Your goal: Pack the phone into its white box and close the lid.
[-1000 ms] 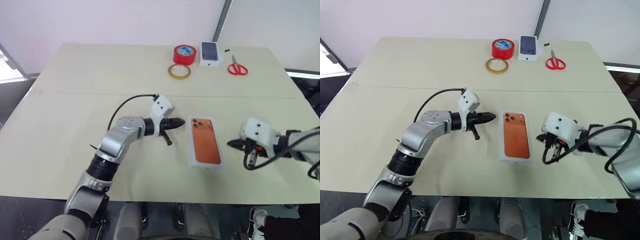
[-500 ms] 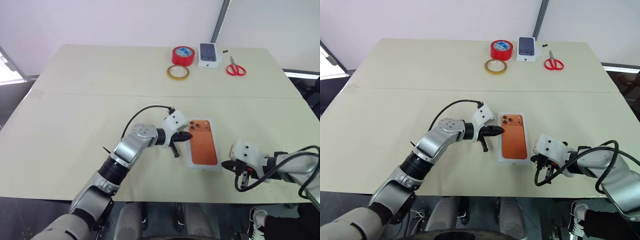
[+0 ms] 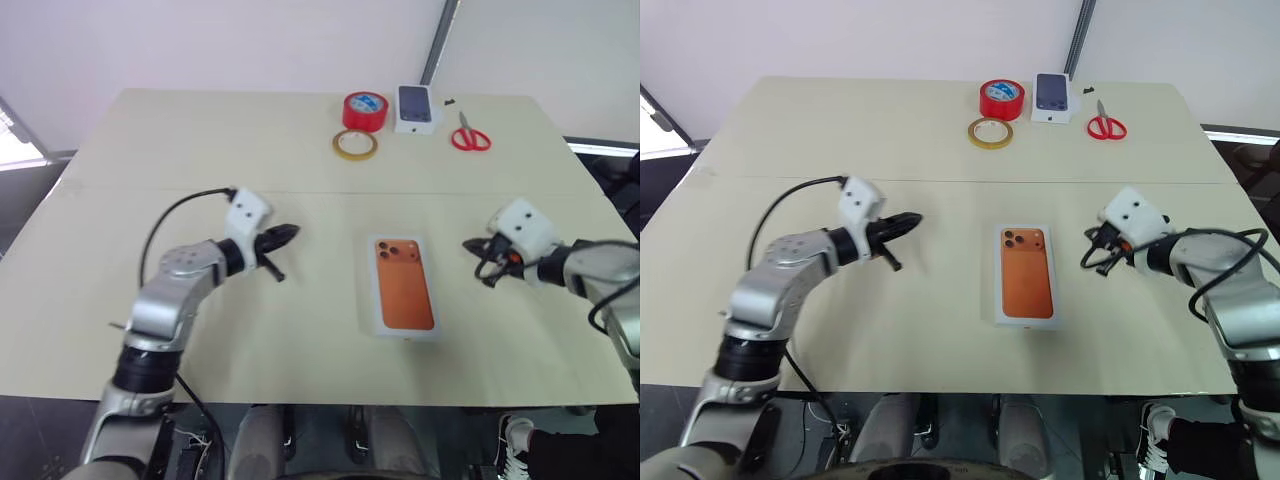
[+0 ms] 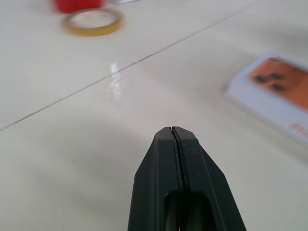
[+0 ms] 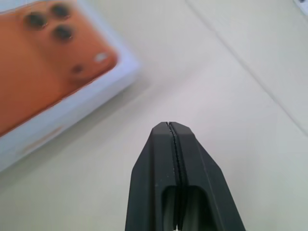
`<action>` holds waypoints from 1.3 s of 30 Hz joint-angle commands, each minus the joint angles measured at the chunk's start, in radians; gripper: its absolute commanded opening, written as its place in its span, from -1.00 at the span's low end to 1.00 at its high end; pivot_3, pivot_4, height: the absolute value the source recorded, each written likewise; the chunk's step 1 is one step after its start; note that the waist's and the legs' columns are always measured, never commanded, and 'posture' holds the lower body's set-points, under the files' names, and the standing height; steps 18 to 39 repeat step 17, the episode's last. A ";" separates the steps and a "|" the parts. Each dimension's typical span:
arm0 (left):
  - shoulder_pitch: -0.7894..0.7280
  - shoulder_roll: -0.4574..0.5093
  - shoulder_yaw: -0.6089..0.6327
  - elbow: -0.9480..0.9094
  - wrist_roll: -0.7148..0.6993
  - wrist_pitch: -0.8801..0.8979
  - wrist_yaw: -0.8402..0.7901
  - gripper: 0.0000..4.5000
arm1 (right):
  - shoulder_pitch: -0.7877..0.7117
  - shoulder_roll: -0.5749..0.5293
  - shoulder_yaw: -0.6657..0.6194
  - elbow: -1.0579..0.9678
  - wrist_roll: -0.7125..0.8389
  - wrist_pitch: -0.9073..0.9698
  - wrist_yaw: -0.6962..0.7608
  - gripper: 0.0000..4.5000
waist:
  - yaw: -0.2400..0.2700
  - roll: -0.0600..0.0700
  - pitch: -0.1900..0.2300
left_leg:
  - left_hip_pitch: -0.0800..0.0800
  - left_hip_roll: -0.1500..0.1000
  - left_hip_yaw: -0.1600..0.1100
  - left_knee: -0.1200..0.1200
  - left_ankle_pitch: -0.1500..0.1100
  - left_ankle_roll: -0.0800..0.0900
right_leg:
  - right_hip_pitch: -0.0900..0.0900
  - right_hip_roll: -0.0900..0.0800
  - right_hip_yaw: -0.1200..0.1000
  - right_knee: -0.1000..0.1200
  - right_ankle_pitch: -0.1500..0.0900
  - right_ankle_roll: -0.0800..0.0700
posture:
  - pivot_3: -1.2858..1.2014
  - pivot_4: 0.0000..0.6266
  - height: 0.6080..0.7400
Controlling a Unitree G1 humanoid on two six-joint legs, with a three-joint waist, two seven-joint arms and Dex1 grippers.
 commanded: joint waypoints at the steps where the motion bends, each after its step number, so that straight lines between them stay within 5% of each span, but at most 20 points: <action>1: 0.049 0.022 0.108 -0.075 -0.035 0.007 0.046 -1.00 | -0.078 0.034 -0.055 0.110 0.028 -0.050 -0.001 -1.00 | 0.004 0.000 0.000 | 0.000 0.000 0.000 0.000 0.000 0.000 | 0.000 0.000 0.000 0.000 0.000 0.000 | 0.03 -0.52 1.00; 13: 0.273 0.064 0.250 -0.195 -0.063 -0.002 0.120 -1.00 | -0.162 0.107 -0.019 0.304 0.045 -0.204 0.121 -1.00 | 0.000 0.000 0.000 | 0.000 0.000 0.002 0.000 0.000 0.000 | 0.000 -0.003 0.000 0.000 0.000 0.000 | 0.03 -0.52 1.00; 39: 0.288 0.062 0.262 -0.202 -0.075 -0.006 0.142 -1.00 | -0.180 0.125 -0.001 0.318 0.031 -0.214 0.137 -1.00 | -0.001 0.000 0.000 | 0.000 0.000 0.002 -0.001 0.000 0.000 | 0.000 -0.003 -0.001 0.000 0.000 0.000 | 0.03 -0.52 1.00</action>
